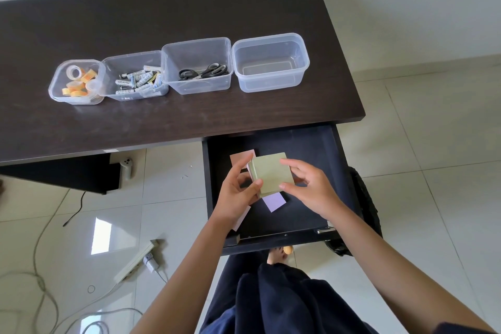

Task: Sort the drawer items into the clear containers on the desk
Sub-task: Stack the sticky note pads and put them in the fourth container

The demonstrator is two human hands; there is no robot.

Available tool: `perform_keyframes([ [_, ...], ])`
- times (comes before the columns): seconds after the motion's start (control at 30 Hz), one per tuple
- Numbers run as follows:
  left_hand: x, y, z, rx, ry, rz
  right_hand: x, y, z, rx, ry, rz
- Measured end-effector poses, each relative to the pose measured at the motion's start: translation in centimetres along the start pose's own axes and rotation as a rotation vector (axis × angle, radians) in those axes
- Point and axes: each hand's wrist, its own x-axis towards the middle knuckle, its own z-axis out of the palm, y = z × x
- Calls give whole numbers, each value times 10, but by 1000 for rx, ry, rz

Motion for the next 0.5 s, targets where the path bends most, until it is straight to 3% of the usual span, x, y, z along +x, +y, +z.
perform_keyframes([
  [0.5,7,5,9,88,-71,-54,-2,-4,15,16,-83,128],
])
